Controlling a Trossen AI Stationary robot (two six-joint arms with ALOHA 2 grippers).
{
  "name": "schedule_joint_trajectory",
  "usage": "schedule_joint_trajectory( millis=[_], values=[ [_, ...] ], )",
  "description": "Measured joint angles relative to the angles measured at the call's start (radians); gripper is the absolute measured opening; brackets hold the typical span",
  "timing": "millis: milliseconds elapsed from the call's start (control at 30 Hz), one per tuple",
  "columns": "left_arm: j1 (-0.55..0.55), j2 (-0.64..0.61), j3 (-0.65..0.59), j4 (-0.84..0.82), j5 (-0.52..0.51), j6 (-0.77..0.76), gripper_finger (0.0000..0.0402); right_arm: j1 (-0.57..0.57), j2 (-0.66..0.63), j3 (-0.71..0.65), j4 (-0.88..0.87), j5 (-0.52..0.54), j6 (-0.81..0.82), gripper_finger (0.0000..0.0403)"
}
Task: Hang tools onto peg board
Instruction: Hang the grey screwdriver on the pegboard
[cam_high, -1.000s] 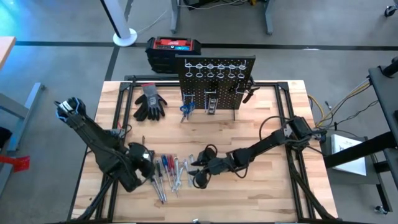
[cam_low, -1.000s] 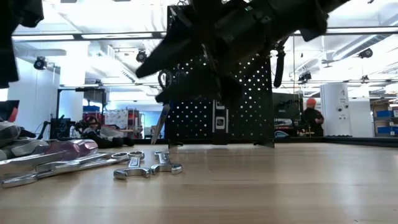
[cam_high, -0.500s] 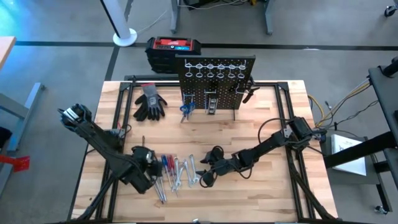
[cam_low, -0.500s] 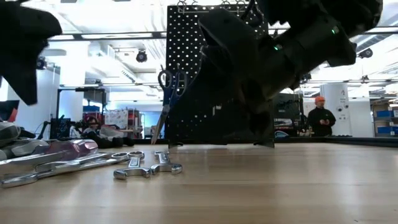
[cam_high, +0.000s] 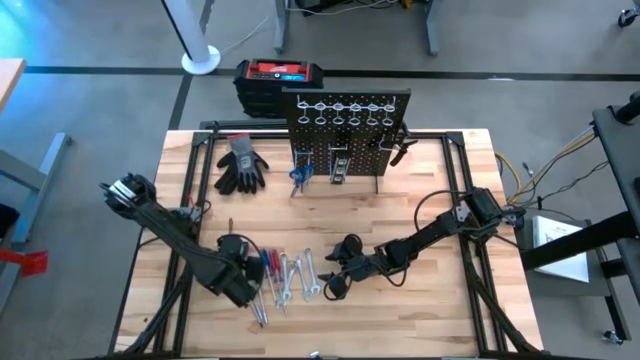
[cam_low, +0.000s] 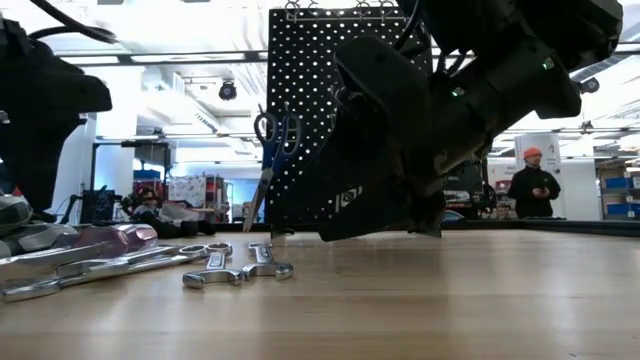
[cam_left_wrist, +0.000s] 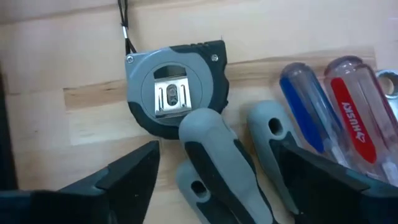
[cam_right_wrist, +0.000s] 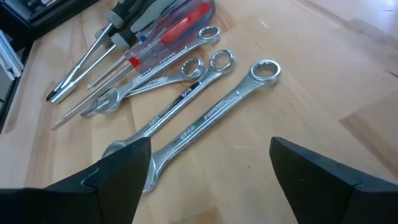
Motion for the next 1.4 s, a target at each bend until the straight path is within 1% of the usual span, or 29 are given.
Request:
schedule_joint_trajectory(
  millis=[233,400,500,567,700,733,967,1100,1200,1267,1333,1400],
  values=[
    [0.007,0.045,0.000,0.011,0.000,0.000,0.0246,0.000,0.000,0.000,0.000,0.019,0.000,0.0321],
    [0.021,0.076,0.000,0.014,-0.001,0.010,0.0217,0.000,0.000,0.000,0.000,0.020,0.000,0.0321],
    [0.022,0.091,0.000,0.008,-0.026,0.031,0.0196,0.000,0.000,-0.001,0.000,0.020,0.000,0.0321],
    [0.024,0.095,0.000,0.006,-0.036,0.034,0.0174,0.000,0.000,-0.001,-0.001,0.020,0.000,0.0321],
    [0.024,0.093,-0.002,0.013,-0.087,0.045,0.0119,0.000,0.000,-0.001,-0.002,0.020,0.000,0.0321],
    [0.024,0.090,-0.002,0.017,-0.103,0.047,0.0111,0.000,0.000,-0.001,-0.002,0.020,0.002,0.0321],
    [0.024,0.071,0.010,-0.003,-0.237,0.080,0.0111,0.003,0.000,-0.001,0.001,0.021,0.015,0.0321],
    [0.024,0.054,0.070,-0.027,-0.367,0.151,0.0111,0.013,0.000,-0.002,0.046,0.022,0.001,0.0321],
    [0.024,0.032,0.142,-0.065,-0.529,0.229,0.0111,0.026,0.000,-0.002,0.122,0.022,-0.033,0.0321],
    [0.024,0.015,0.190,-0.057,-0.655,0.328,0.0111,0.032,0.000,-0.002,0.191,0.022,-0.054,0.0321],
    [0.024,0.007,0.236,-0.028,-0.779,0.478,0.0111,0.034,0.000,-0.002,0.277,0.021,-0.081,0.0321],
    [0.026,0.006,0.279,0.032,-0.860,0.635,0.0111,0.034,0.000,-0.002,0.372,0.021,-0.123,0.0321]
  ],
)
